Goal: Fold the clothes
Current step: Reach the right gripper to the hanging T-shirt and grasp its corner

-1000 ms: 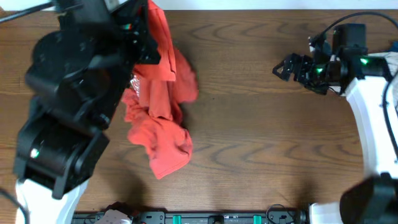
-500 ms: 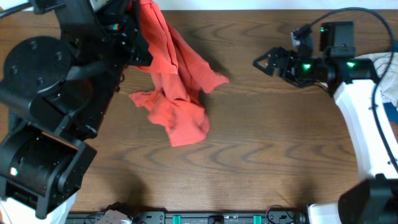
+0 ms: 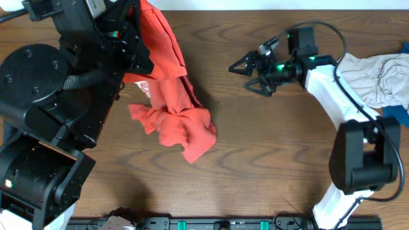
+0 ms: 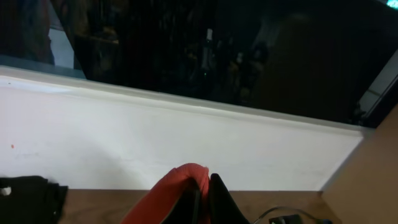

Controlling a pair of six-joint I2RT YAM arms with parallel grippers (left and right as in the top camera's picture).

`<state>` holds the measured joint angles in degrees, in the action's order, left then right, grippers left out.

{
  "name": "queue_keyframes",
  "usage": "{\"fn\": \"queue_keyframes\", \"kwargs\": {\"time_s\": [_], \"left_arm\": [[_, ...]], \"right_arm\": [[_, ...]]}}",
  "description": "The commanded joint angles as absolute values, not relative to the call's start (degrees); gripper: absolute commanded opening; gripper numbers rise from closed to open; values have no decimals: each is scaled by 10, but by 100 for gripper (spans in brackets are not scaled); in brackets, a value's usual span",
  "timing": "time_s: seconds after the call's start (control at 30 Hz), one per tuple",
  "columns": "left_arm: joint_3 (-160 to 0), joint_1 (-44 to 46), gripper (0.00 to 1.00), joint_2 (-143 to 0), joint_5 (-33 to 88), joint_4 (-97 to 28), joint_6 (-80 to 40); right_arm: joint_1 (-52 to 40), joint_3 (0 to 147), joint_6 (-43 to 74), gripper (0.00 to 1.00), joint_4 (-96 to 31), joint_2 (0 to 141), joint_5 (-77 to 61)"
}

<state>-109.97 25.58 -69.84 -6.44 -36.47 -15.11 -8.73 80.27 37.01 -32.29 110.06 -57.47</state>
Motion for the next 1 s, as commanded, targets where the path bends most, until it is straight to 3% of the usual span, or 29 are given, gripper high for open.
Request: {"fn": "queue_keyframes", "kwargs": {"time_s": [0.0, 0.43, 0.97], "left_arm": [[-1116, 255, 6, -694, -69, -363, -135], [-1116, 255, 6, -729, -69, -326, -109], [-1116, 255, 6, -823, -72, -216, -73]], "right_arm": [[-100, 799, 414, 99, -321, 1105, -660], [-185, 799, 581, 99, -246, 1105, -674], [-183, 799, 665, 99, -188, 1105, -658]]}}
